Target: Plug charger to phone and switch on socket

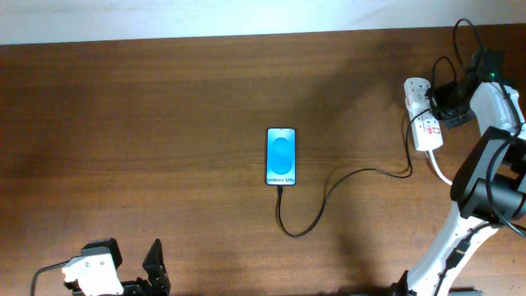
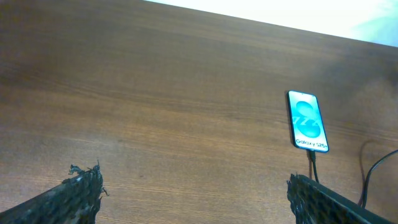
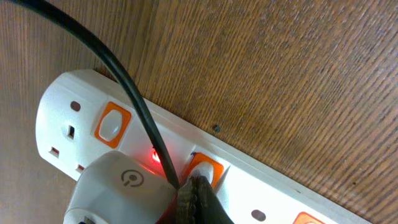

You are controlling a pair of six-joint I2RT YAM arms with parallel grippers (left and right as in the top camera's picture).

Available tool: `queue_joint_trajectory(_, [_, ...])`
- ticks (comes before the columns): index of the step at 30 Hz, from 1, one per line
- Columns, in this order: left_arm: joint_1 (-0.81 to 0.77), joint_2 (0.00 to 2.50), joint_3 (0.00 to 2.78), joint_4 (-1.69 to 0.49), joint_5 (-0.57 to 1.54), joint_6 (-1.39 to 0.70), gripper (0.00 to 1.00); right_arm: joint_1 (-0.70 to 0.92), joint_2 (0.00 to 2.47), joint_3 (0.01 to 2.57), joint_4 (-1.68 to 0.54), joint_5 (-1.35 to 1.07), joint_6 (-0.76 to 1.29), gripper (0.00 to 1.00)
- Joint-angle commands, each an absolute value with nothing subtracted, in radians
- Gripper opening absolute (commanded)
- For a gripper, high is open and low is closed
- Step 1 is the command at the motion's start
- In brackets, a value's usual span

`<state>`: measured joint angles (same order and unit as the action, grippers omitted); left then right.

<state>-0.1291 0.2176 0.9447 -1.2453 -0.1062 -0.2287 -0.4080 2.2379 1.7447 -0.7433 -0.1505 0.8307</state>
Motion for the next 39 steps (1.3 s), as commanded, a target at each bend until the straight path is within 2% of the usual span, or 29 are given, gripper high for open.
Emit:
queue_joint_trajectory(1, [-0.123,0.208,0.944,-1.244,-0.117,-0.235,0.99,-0.368,2.270,1.753,-0.795,-0.161,0.763,0.04])
queue_joint_trajectory(6, [-0.112,0.197,0.944,-1.244,-0.117,-0.235,0.99,-0.401,2.045,1.753,-0.931,0.087,0.764,0.04])
queue_joint_trajectory(10, [-0.003,0.125,0.944,-1.244,-0.117,-0.236,0.99,-0.414,1.750,1.753,-0.980,0.252,0.746,0.04])
queue_joint_trajectory(16, [0.018,0.026,0.944,-1.244,-0.117,-0.235,0.99,-0.412,1.417,1.753,-0.954,0.134,0.741,0.04])
queue_joint_trajectory(20, [0.018,0.006,0.944,-1.244,-0.117,-0.236,0.99,-0.412,1.220,1.753,-0.838,-0.004,0.740,0.04])
queue_joint_trajectory(24, [0.027,0.006,0.944,-1.244,-0.117,-0.236,0.99,-0.412,1.116,1.753,-0.781,-0.023,0.709,0.06])
queue_joint_trajectory(26, [0.027,0.006,0.944,-1.244,-0.117,-0.235,0.99,-0.412,1.079,1.753,-0.796,-0.023,0.630,0.11])
queue_joint_trajectory(30, [0.027,0.006,0.918,-1.210,-0.140,-0.239,0.99,-0.412,1.052,1.753,-0.800,-0.093,0.628,0.11])
queue_joint_trajectory(33, [0.027,0.006,0.798,-1.060,-0.128,-0.239,0.99,-0.412,1.050,1.753,-0.798,-0.195,0.629,0.11])
queue_joint_trajectory(36, [0.027,0.006,0.583,-0.663,-0.026,-0.239,0.99,-0.412,1.034,1.753,-0.794,-0.218,0.632,0.11])
queue_joint_trajectory(39, [0.027,0.006,0.355,-0.352,-0.025,-0.239,0.99,-0.412,1.006,1.753,-0.797,-0.218,0.632,0.12])
